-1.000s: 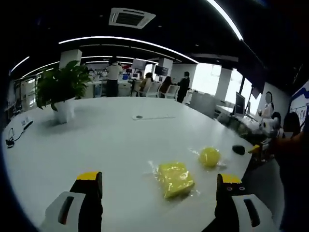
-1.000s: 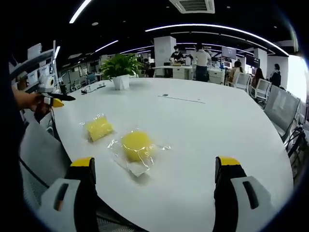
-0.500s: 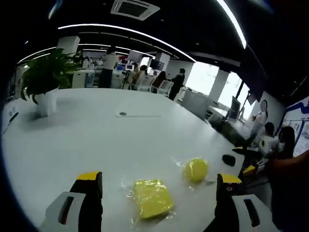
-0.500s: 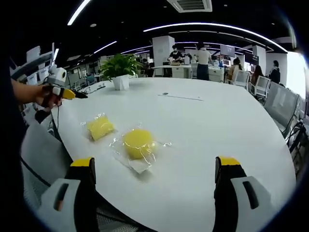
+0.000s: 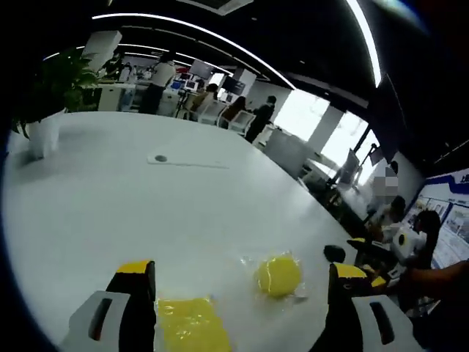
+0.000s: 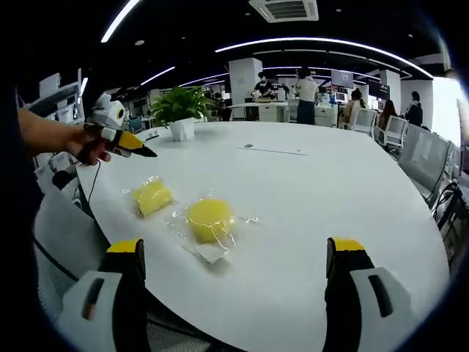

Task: Compare the silicone blocks by pressing each to a similar depth, holding the contact briefly, and releasing to observe deformation and rebound differences across the visible hardness samples.

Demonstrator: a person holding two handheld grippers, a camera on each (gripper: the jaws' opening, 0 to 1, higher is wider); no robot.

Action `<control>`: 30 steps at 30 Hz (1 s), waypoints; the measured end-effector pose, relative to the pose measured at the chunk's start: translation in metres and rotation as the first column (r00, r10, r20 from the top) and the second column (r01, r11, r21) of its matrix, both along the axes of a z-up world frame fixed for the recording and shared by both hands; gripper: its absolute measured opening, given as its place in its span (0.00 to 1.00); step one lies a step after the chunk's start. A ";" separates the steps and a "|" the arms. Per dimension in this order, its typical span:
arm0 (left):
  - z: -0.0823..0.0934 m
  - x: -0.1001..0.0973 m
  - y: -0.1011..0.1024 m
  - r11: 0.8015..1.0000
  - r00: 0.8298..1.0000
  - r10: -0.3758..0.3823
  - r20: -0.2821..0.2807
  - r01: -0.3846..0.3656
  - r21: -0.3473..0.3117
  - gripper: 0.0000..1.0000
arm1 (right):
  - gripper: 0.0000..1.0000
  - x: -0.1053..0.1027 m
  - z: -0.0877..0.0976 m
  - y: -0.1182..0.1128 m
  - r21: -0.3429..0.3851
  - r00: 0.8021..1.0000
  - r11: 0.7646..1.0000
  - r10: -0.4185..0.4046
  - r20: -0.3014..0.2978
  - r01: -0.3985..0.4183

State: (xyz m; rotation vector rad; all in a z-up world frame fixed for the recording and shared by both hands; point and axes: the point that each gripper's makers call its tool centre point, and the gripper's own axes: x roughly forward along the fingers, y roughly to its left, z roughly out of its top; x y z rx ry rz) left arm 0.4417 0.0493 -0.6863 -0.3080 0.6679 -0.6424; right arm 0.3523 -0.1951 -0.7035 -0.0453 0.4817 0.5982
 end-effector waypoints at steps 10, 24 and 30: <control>-0.025 0.012 -0.020 0.998 0.995 0.005 -0.100 -0.011 -0.058 1.00 | 0.97 -0.007 -0.001 -0.006 0.003 1.000 1.000 -0.026 0.001 0.026; -0.045 0.021 -0.052 0.977 0.958 0.007 -0.287 -0.068 -0.200 0.96 | 0.97 -0.011 -0.007 -0.006 0.005 0.999 1.000 -0.031 -0.034 0.031; -0.070 0.026 -0.055 0.993 0.940 0.007 -0.342 -0.048 -0.111 0.92 | 0.97 -0.011 -0.008 -0.005 -0.009 0.999 0.999 -0.031 -0.034 0.031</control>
